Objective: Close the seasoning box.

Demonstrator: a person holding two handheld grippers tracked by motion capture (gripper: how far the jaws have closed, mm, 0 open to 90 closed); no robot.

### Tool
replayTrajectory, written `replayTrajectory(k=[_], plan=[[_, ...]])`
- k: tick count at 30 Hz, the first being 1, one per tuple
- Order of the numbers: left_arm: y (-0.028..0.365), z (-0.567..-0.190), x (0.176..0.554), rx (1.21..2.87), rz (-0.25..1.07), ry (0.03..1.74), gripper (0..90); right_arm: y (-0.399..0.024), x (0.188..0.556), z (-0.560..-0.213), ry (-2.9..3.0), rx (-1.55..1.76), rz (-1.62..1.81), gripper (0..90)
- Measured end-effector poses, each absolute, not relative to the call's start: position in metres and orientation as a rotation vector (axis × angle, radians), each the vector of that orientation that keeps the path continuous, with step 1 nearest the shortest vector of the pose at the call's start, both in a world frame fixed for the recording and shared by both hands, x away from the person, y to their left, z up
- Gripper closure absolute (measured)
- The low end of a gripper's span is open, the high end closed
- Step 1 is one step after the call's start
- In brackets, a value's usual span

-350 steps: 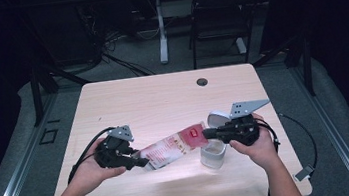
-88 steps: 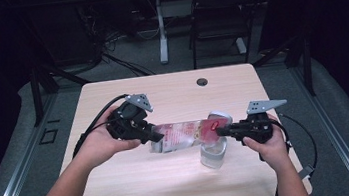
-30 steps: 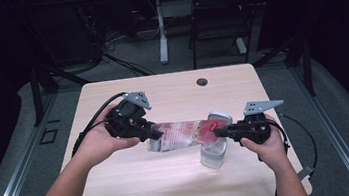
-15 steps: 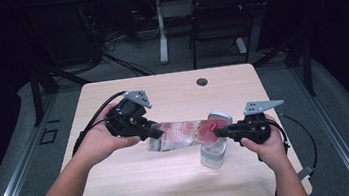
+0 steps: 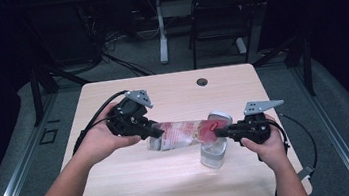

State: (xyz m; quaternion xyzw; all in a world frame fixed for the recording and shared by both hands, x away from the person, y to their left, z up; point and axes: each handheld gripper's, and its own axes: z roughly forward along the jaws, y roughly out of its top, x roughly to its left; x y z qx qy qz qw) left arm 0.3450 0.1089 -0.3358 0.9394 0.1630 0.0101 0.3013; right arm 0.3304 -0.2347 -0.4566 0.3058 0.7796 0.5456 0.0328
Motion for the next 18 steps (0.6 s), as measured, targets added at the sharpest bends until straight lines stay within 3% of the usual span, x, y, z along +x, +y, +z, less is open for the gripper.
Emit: replayTrajectory(k=[18], plan=[[0.1050, -0.3319, 0.3451, 2.490, 0.033, 0.424, 74.2, -0.2354, 0.3309, -0.4575, 2.403, 0.951, 1.670, 82.0]])
